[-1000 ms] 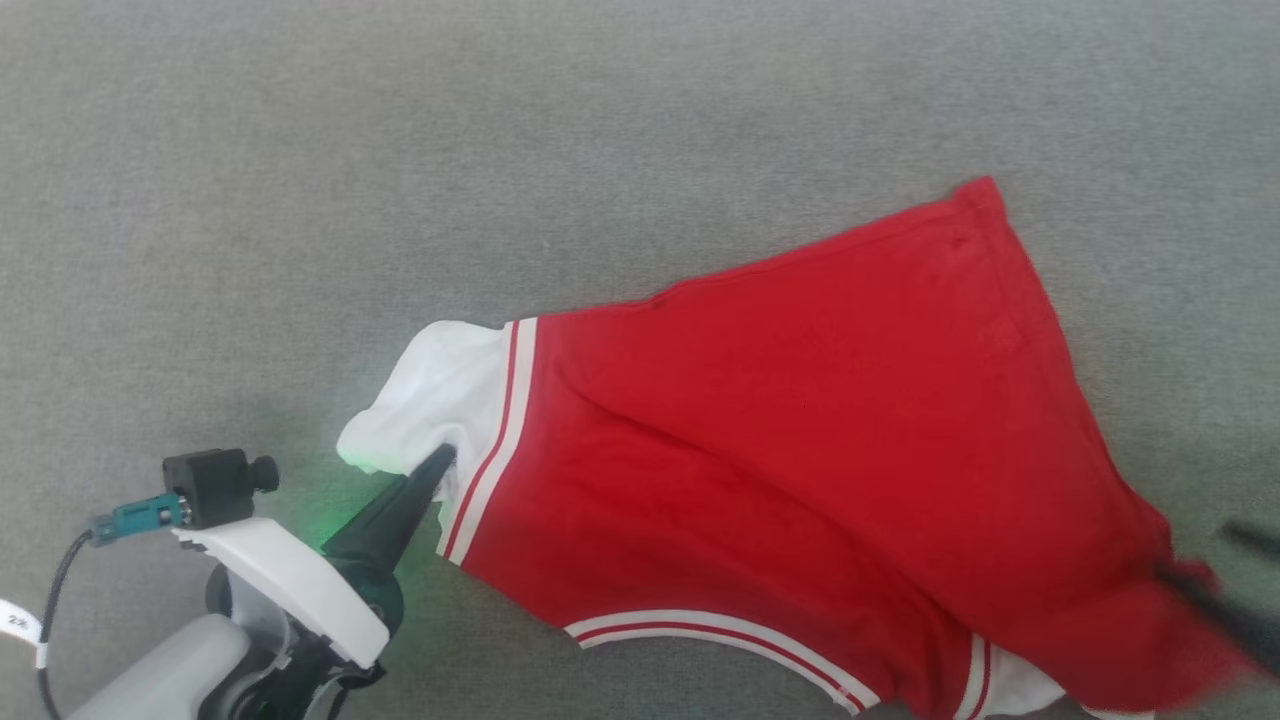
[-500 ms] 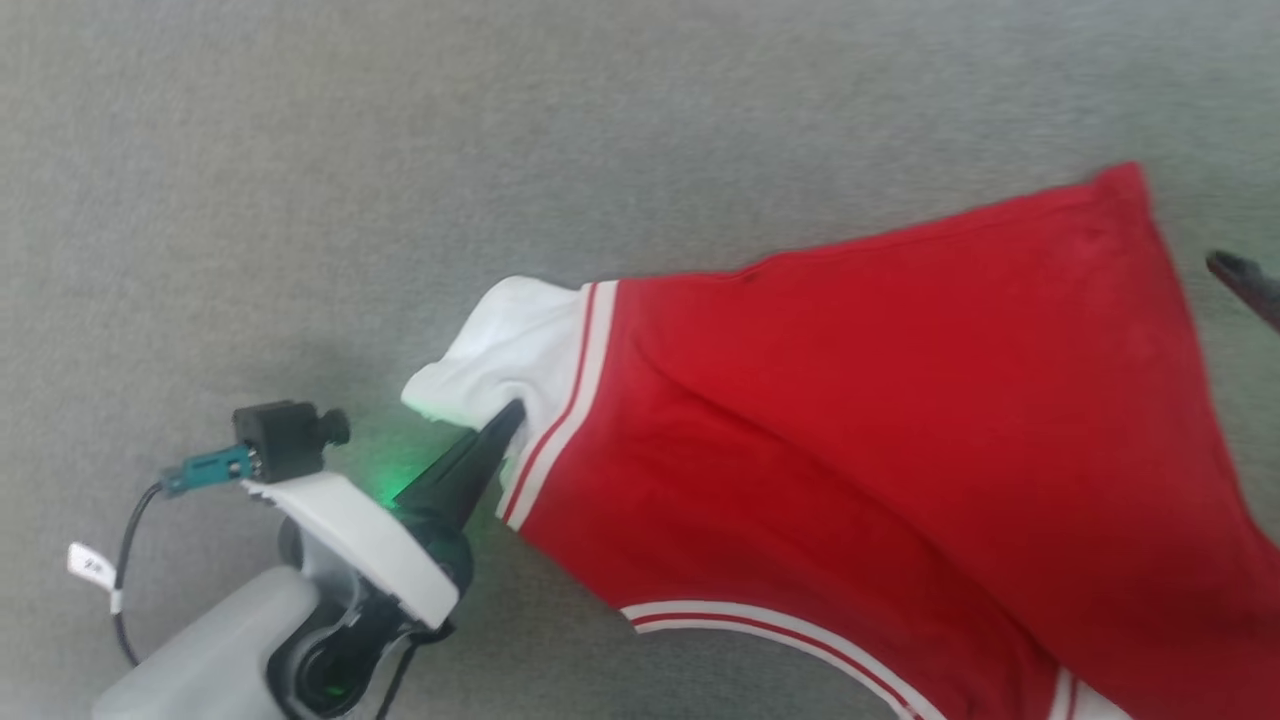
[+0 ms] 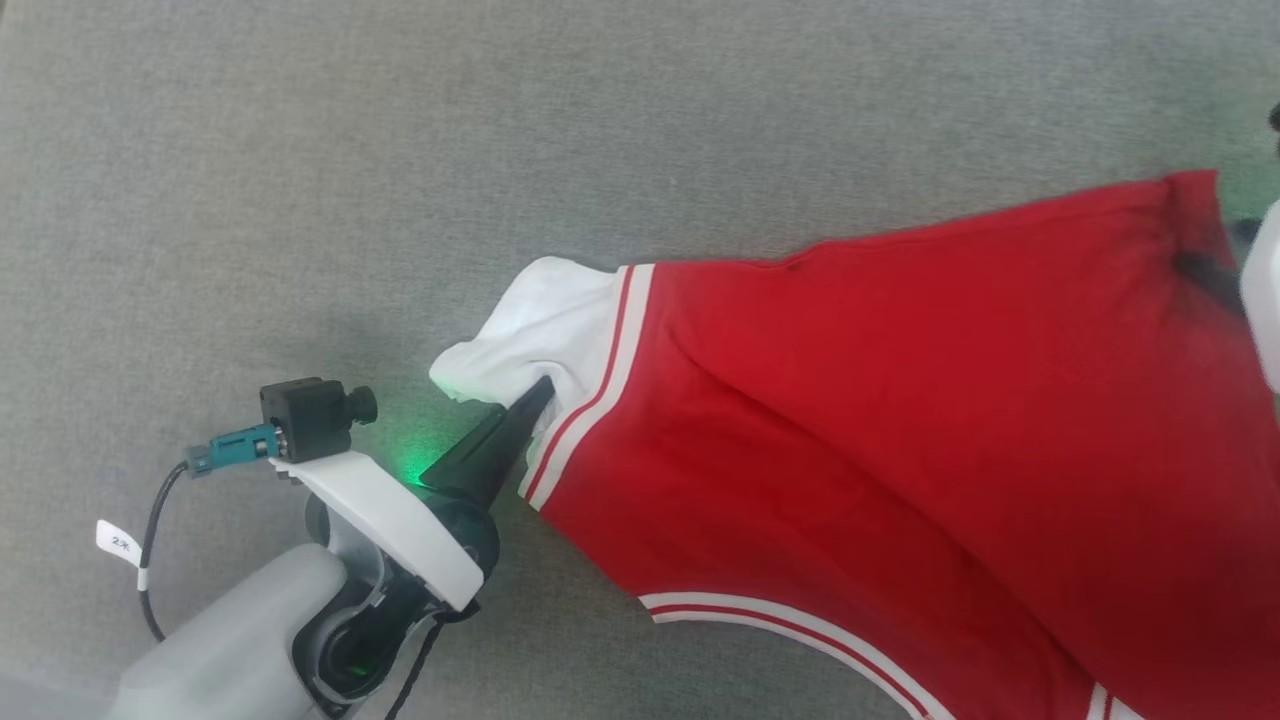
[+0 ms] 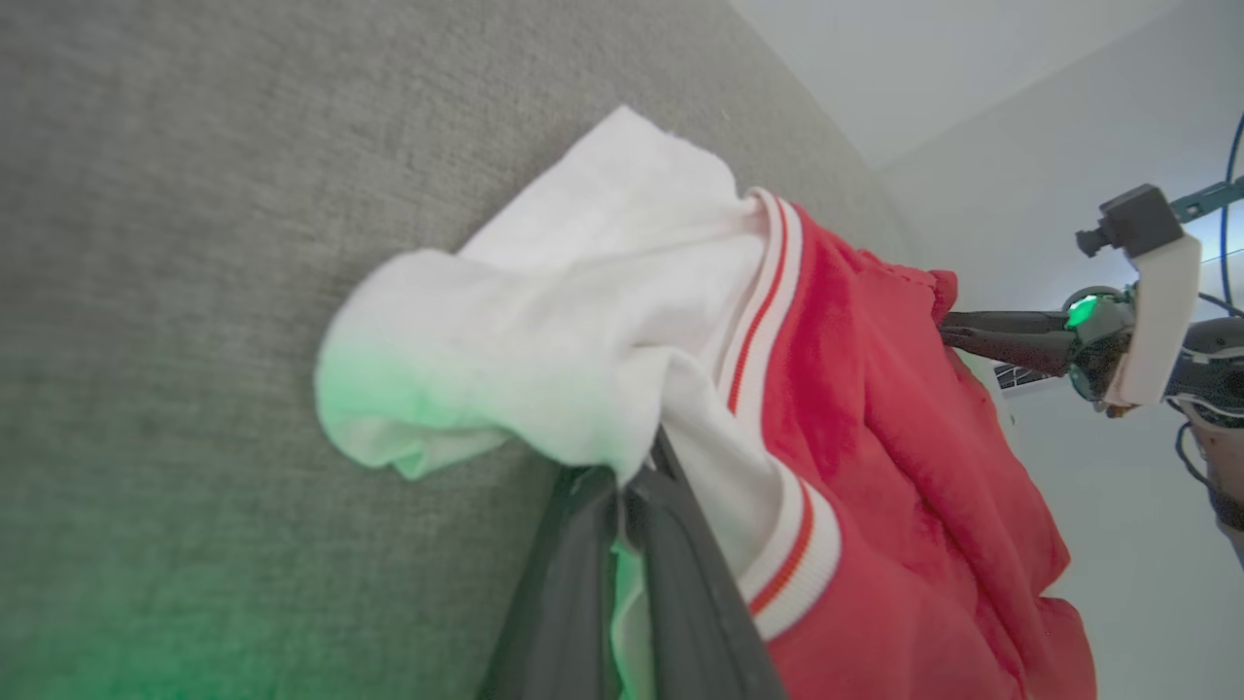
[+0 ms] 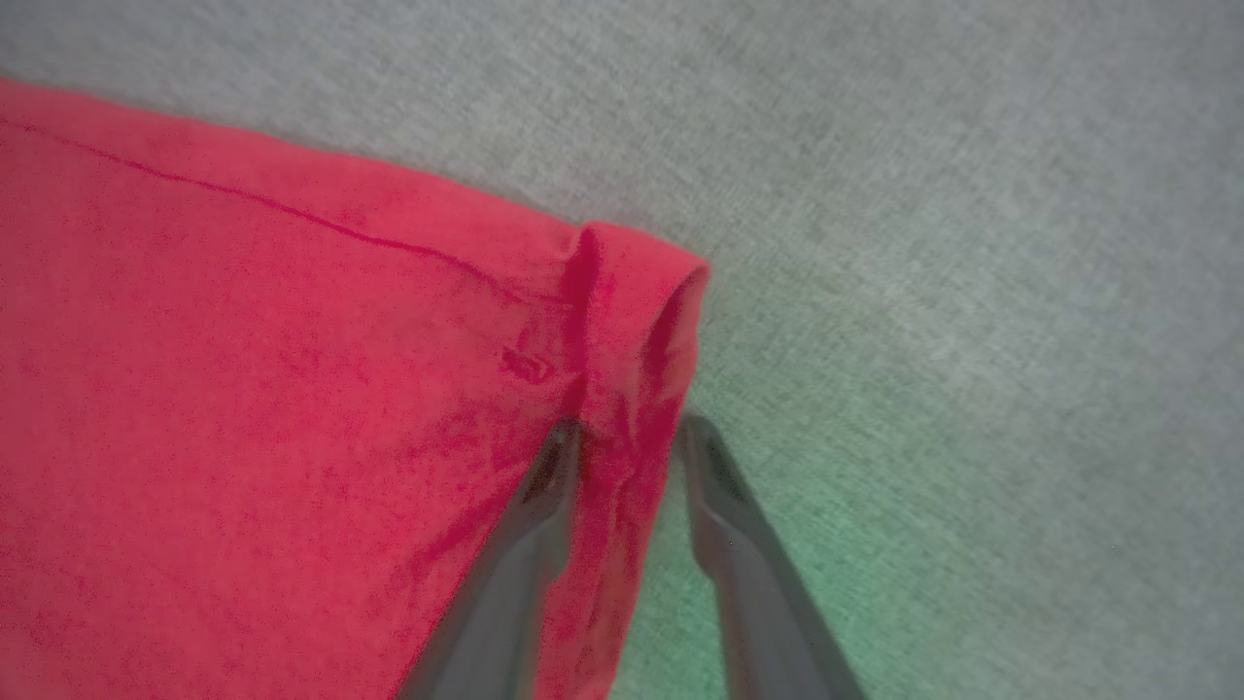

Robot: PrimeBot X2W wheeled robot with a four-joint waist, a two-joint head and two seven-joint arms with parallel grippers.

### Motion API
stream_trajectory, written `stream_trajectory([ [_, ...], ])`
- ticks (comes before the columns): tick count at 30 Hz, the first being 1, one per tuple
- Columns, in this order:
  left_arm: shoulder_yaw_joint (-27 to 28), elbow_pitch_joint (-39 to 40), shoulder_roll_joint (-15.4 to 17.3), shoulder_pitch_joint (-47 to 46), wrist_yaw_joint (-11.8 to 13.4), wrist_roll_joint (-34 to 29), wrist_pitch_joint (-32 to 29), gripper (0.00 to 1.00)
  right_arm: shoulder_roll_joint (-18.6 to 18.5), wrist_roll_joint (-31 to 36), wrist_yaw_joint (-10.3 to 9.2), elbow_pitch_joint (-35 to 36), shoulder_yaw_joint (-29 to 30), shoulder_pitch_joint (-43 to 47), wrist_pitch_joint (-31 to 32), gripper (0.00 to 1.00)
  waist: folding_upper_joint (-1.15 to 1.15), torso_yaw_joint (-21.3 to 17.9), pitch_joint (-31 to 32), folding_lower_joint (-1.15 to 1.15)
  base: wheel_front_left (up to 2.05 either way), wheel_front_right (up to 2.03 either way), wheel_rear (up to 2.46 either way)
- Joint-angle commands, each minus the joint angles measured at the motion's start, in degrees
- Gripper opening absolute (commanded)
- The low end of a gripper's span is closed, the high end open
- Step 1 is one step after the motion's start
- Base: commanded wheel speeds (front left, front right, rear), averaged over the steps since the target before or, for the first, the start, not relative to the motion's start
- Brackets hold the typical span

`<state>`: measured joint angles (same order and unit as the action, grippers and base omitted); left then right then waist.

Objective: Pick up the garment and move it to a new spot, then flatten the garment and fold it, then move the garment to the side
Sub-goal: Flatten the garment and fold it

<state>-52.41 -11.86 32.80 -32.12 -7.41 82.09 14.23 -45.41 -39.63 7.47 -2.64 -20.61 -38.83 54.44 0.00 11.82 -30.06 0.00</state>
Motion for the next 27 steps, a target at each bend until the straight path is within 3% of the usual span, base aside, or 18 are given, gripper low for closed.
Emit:
stream_trajectory([
  [1, -0.9, -1.6, -1.0, -0.1, -0.1, 0.4, -0.3, 0.0, 1.5, -0.4, 0.03, -1.8, -1.8, 2.0, -0.2, 0.0, 0.0, -0.5, 0.4, 0.0, 0.0, 0.0, 0.0],
  [11, 0.7, -3.0, 2.4, -10.4, -0.1, -3.0, -0.7, 0.0, 5.4, -3.0, 0.01, -7.3, 3.9, -6.2, -13.2, 0.0, 0.0, -4.3, 3.0, 0.0, 0.0, 0.0, 0.0],
  [18, 6.0, -8.4, 3.3, -29.1, -0.1, -1.3, -3.9, 0.0, 11.5, 0.4, 0.02, -17.0, 12.2, -20.8, -21.8, 0.0, 0.0, -7.5, 0.8, 0.0, 0.0, 0.0, 0.0],
  [27, 13.9, -23.9, 1.1, -56.9, 0.1, -3.7, -1.1, 0.0, 18.4, 9.5, -0.05, -31.5, 21.0, -43.7, -39.9, 0.0, 0.0, -11.8, -1.7, 0.0, 0.0, 0.0, 0.0],
])
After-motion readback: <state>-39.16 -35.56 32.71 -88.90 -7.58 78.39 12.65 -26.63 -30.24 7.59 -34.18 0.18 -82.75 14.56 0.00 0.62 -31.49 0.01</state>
